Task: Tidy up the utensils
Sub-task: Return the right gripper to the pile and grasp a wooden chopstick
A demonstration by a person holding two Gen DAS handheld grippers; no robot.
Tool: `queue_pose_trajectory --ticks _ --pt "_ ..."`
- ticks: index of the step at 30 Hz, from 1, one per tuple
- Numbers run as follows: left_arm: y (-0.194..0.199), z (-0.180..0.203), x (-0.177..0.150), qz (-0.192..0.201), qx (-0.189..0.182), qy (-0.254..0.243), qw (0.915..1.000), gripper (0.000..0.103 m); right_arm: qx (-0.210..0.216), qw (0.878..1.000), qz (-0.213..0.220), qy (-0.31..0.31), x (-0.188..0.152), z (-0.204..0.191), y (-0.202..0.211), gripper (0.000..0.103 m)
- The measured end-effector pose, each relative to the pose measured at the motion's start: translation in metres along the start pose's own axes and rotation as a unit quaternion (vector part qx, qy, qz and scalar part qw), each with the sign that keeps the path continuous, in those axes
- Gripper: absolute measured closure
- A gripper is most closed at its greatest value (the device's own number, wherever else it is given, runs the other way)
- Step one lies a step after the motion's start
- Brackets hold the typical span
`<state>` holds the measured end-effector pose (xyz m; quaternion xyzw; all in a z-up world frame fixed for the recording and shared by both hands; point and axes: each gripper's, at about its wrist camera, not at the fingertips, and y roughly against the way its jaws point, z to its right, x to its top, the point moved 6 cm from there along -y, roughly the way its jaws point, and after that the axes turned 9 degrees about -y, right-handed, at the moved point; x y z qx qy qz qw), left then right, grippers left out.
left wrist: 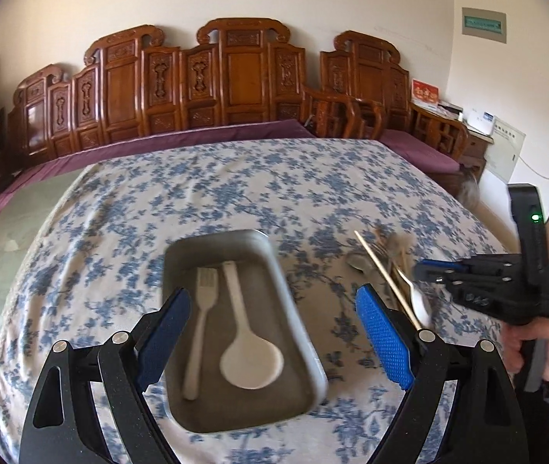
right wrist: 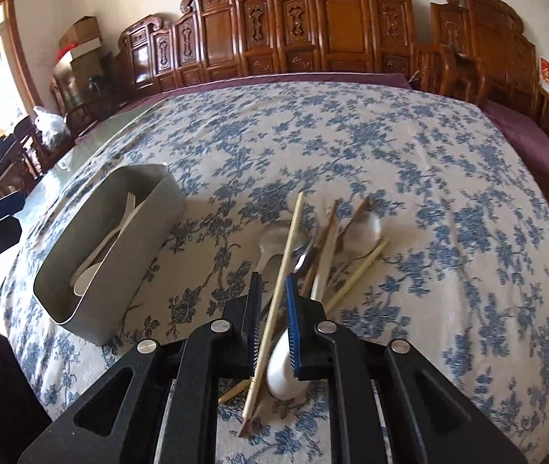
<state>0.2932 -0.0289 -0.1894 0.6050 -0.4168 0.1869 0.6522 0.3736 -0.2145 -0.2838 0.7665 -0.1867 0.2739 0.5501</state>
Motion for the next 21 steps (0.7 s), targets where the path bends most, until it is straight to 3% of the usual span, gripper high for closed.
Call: queue_pose_trajectory --ticks 12,21 --pt "-0.008 0.021 -0.007 -0.011 -0.003 -0.009 0.9999 0.019 -0.022 0.999 -0.041 0.013 -0.008 -0.003 -0.039 0.089" --pt "-0.013 0.035 -0.009 -0.028 0.015 -0.043 0.9986 0.02 -0.012 0.998 -0.062 0.014 -0.008 0.005 -0.045 0.093"
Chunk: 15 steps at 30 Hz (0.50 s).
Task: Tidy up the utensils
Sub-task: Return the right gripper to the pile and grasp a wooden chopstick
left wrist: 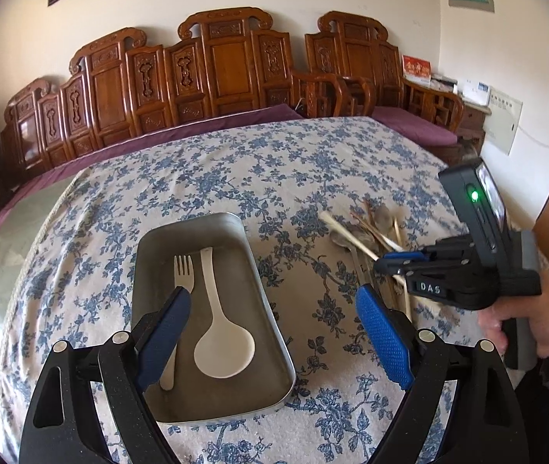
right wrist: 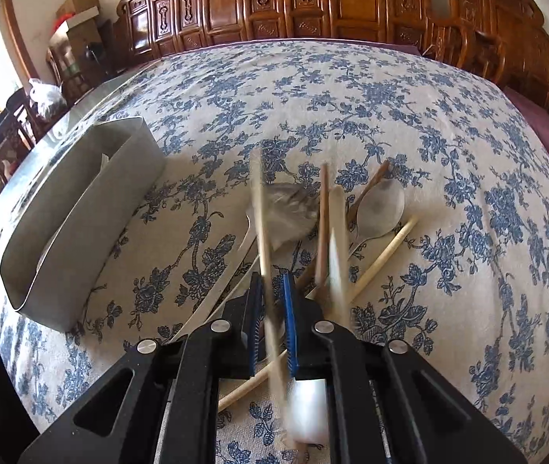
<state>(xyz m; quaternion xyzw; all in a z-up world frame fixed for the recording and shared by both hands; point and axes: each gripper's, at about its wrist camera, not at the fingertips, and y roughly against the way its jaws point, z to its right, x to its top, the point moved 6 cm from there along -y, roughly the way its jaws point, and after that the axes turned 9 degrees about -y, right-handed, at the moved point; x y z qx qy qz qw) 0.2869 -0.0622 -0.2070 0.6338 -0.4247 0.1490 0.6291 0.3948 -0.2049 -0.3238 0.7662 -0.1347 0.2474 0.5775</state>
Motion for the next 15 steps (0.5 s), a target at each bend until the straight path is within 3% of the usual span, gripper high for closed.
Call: queue_pose_trajectory --ticks 8,15 --pt "-0.014 0.017 0.011 -0.018 -0.025 0.014 0.9994 0.024 0.034 0.999 0.034 -0.023 0.01 0.01 0.025 0.097" --pt "-0.037 0.039 0.02 -0.041 -0.049 0.008 0.9979 0.031 0.043 0.994 0.075 -0.071 0.019 0.049 0.052 0.097"
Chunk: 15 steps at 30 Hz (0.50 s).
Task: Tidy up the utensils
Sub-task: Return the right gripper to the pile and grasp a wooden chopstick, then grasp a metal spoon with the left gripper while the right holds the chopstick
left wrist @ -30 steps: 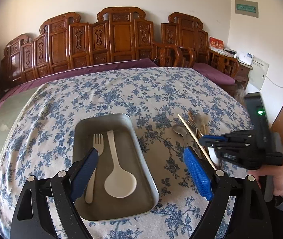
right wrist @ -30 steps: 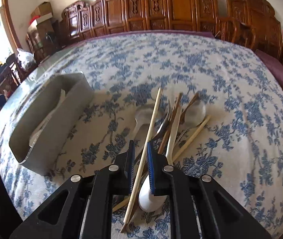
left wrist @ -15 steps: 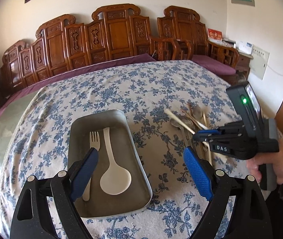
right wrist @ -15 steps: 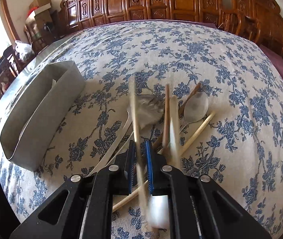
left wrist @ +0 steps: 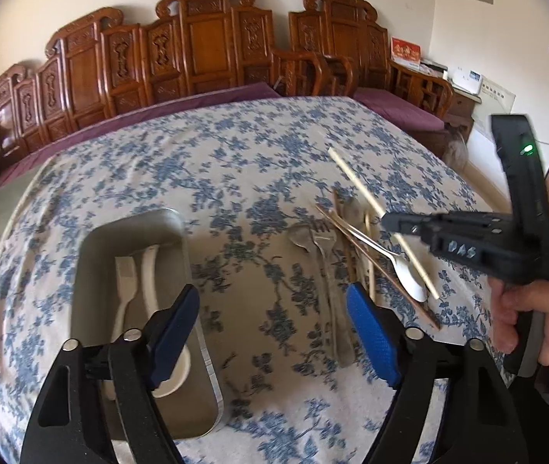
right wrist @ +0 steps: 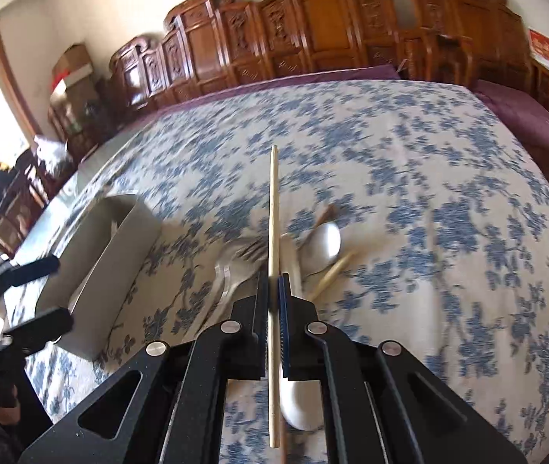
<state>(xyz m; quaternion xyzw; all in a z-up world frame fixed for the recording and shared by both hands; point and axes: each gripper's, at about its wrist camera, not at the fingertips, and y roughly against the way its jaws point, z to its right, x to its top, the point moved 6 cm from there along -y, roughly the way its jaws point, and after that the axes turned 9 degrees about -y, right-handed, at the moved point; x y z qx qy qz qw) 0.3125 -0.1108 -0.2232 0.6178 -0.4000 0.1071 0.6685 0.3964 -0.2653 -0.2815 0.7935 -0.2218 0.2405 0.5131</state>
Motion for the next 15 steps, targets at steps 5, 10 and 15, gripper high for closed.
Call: queue_pose_trajectory --ticks 5,10,15 --pt "-0.028 0.013 0.005 -0.027 -0.019 0.001 0.9994 0.045 -0.011 1.0 0.003 -0.018 0.001 0.022 0.003 0.097" --pt "-0.057 0.022 0.01 -0.053 -0.025 -0.004 0.9983 0.06 -0.015 0.999 0.004 -0.04 0.002 0.038 0.002 0.097" --pt "-0.086 0.025 0.013 -0.078 -0.034 0.002 0.9963 0.069 -0.012 0.999 0.004 -0.036 0.003 0.034 0.001 0.097"
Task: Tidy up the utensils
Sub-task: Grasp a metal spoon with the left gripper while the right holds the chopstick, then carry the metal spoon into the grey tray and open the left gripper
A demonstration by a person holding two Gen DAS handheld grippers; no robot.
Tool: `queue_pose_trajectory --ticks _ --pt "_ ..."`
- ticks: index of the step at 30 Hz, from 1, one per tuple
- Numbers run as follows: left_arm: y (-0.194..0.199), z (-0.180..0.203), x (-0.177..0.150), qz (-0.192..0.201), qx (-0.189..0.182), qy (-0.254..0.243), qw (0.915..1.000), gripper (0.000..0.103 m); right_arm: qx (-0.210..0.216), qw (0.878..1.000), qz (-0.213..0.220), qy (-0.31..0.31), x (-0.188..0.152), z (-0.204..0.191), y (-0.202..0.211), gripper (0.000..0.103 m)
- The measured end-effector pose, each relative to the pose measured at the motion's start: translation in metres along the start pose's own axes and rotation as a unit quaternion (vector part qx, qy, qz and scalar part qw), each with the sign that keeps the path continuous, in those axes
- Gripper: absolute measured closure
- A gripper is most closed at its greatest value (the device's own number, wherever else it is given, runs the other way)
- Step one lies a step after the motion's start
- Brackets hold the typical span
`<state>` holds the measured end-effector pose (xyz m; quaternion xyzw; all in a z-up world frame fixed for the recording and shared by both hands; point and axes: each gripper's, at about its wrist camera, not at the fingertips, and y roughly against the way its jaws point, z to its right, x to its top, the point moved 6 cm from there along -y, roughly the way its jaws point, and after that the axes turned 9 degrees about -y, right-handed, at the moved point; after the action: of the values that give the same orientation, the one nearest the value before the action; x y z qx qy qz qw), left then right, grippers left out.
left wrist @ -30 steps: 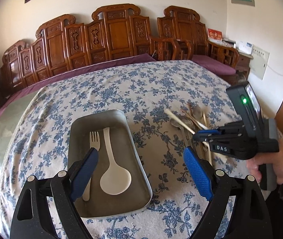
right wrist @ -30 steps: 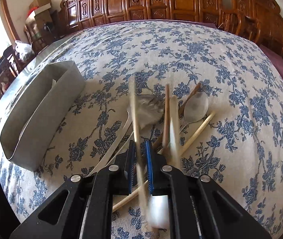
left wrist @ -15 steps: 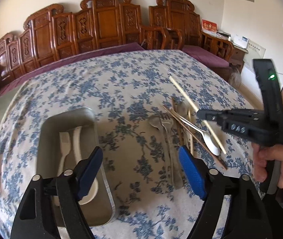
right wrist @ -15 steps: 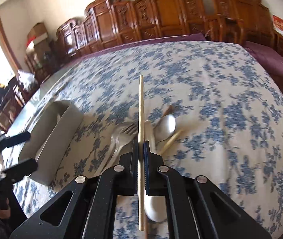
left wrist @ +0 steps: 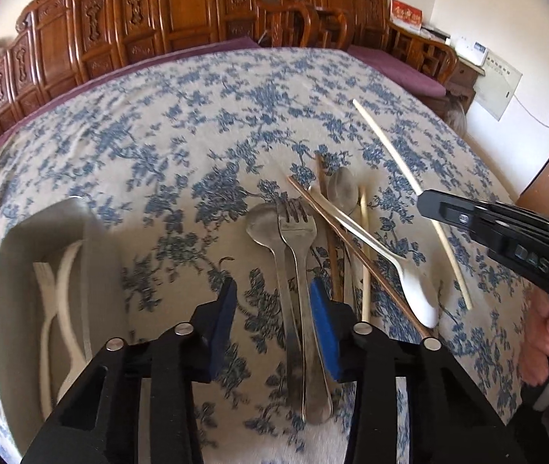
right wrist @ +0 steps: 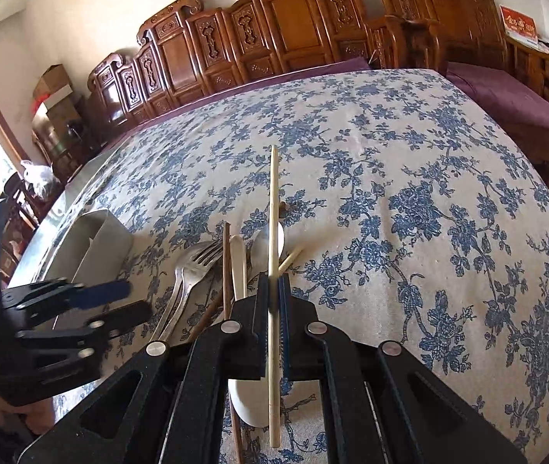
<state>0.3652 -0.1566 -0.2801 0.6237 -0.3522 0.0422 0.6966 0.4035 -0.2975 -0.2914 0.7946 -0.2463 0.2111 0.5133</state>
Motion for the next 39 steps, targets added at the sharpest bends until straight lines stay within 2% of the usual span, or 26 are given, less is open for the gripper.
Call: queue_pose_trajectory --ticks 6,14,16,17,20,32,39 --pt "-0.025 -0.004 0.001 -0.025 -0.002 0.014 0.9996 0.083 0.011 1.0 0.0 0.0 0.001 -0.005 0.0 0.097" --pt "-0.035 -0.001 0.009 -0.031 0.01 0.002 0.9995 0.085 0.018 1.0 -0.001 -0.003 0.002 -0.008 -0.001 0.097" --pt "-0.036 0.0 0.01 -0.032 0.014 -0.003 0.9994 0.09 0.018 1.0 -0.003 -0.002 0.001 -0.009 -0.002 0.097" --pt "-0.036 0.0 0.01 -0.033 0.014 -0.006 0.9994 0.097 0.018 1.0 -0.003 -0.002 0.001 -0.009 -0.002 0.097" --pt "-0.035 -0.005 0.008 -0.035 0.025 -0.009 0.999 0.098 0.018 1.0 -0.005 0.0 0.0 -0.011 -0.004 0.097" --pt "0.015 -0.02 0.005 0.002 0.05 -0.031 0.9982 0.098 0.018 0.999 -0.009 0.027 -0.009 -0.032 -0.008 0.097" --pt "0.054 -0.025 0.003 0.032 0.049 -0.029 0.9979 0.098 0.024 0.999 -0.011 0.042 -0.018 -0.049 -0.006 0.097"
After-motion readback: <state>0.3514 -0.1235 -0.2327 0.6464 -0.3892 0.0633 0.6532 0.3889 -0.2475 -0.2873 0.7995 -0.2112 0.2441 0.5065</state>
